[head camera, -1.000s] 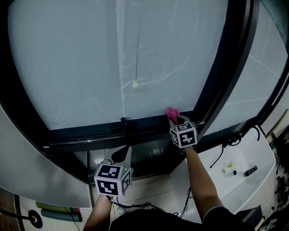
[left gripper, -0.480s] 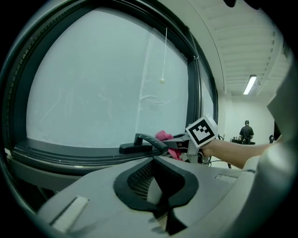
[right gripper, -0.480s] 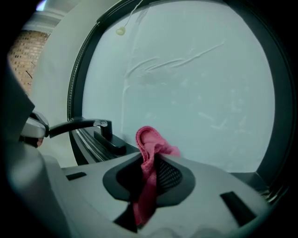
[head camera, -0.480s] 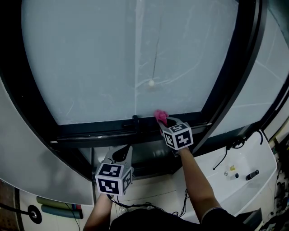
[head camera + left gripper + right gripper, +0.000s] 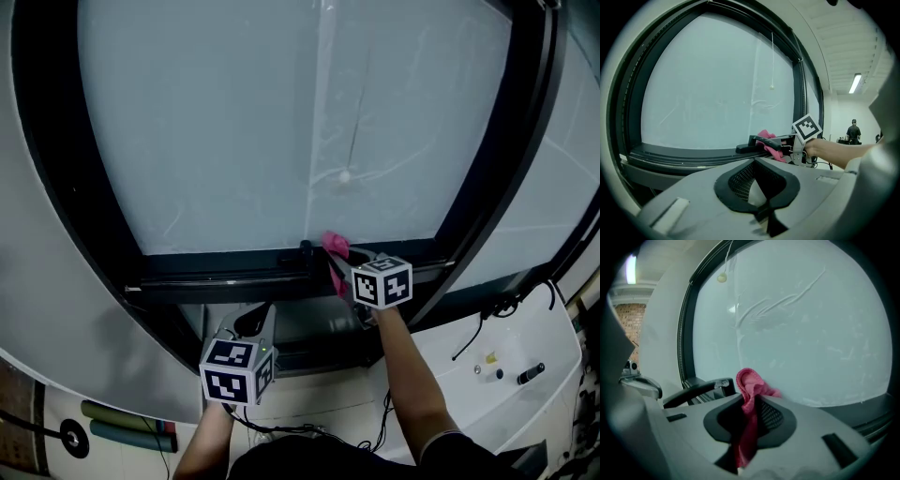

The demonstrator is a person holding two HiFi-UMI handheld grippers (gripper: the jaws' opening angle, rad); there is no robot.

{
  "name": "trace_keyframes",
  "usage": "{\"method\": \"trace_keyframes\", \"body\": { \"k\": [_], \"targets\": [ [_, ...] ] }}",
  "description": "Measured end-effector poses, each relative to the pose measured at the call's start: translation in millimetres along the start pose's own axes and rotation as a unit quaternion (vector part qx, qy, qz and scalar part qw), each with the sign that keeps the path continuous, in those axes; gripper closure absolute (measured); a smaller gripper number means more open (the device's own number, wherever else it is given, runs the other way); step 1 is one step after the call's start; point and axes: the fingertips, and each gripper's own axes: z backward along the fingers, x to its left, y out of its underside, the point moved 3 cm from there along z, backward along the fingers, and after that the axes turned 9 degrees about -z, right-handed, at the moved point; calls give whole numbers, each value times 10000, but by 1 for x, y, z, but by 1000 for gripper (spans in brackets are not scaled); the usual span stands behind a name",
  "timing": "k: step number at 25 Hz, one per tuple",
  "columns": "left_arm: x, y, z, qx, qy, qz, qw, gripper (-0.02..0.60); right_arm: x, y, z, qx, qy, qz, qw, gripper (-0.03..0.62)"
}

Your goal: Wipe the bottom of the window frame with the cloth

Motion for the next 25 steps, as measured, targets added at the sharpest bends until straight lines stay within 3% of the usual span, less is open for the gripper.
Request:
{"method": "trace_keyframes", "body": {
  "k": [3, 11, 16, 25],
  "targets": [
    [5, -1, 6, -17, -7, -37, 10000, 575, 11, -18, 6, -326, -132, -127, 9993, 522],
    [24, -5, 27, -162, -47, -46, 9998, 575, 69, -67, 14, -739, -152, 543, 9957, 522],
    [38, -2, 39, -225, -49, 0, 9997, 575, 102, -86, 11, -849, 175, 973, 9915, 522],
    [62, 9, 58, -271, -1, 162, 9995, 575, 150, -73, -20, -708, 777, 851, 9908, 522]
  ]
}}
